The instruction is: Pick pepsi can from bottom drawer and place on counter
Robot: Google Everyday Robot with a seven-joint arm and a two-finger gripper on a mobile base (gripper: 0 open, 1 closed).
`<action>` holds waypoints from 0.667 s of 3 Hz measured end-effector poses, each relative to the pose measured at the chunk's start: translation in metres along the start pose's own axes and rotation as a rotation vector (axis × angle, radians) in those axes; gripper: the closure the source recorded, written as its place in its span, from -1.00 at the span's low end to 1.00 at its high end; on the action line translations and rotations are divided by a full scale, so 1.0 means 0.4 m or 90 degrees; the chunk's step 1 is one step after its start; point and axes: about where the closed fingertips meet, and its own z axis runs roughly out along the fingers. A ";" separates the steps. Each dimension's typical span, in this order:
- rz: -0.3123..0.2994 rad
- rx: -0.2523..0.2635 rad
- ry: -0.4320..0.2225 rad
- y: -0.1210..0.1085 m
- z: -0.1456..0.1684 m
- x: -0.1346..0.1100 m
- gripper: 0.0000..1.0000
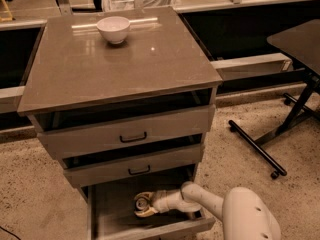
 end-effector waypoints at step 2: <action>-0.239 0.150 0.037 -0.159 -0.233 -0.308 1.00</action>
Offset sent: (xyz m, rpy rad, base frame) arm -0.1442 -0.0166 0.3167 -0.0822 -0.6304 0.0679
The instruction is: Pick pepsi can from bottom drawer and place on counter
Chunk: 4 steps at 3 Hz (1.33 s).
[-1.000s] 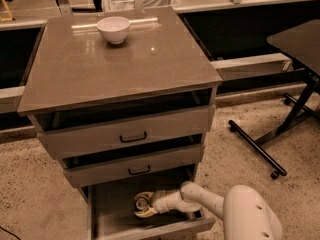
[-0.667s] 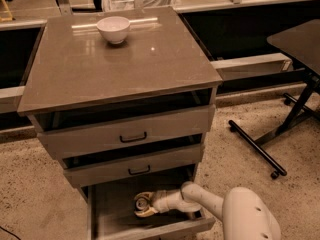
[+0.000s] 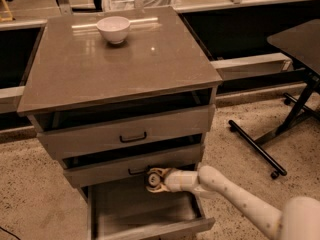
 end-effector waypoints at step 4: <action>-0.005 0.025 0.049 0.058 -0.063 -0.109 1.00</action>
Offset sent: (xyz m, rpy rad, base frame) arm 0.0054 -0.0142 0.0216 -0.0249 -0.0514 -0.0336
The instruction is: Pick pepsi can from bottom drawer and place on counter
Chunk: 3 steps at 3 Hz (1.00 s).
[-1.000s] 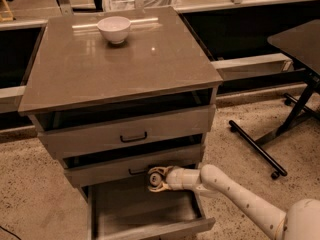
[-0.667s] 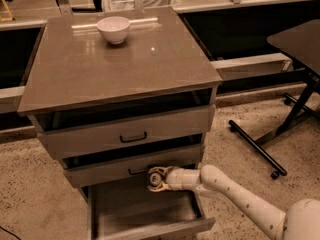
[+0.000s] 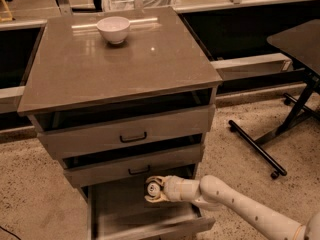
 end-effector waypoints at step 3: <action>0.075 0.047 -0.041 -0.138 -0.086 -0.286 1.00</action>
Offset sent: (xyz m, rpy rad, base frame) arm 0.0006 0.0038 0.1435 0.1896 0.1787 -0.1307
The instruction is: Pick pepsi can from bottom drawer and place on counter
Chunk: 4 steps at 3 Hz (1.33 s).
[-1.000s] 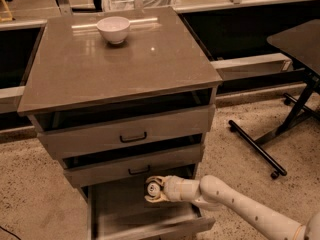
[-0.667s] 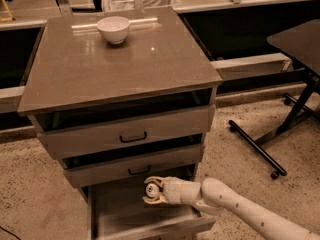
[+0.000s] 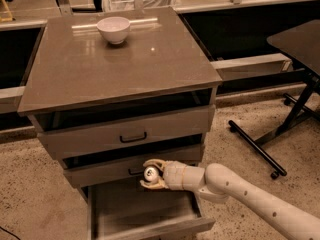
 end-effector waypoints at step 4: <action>0.028 0.019 -0.132 -0.043 -0.128 -0.197 1.00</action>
Offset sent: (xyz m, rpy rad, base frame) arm -0.0003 0.0044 0.0031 0.0177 0.0016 0.0393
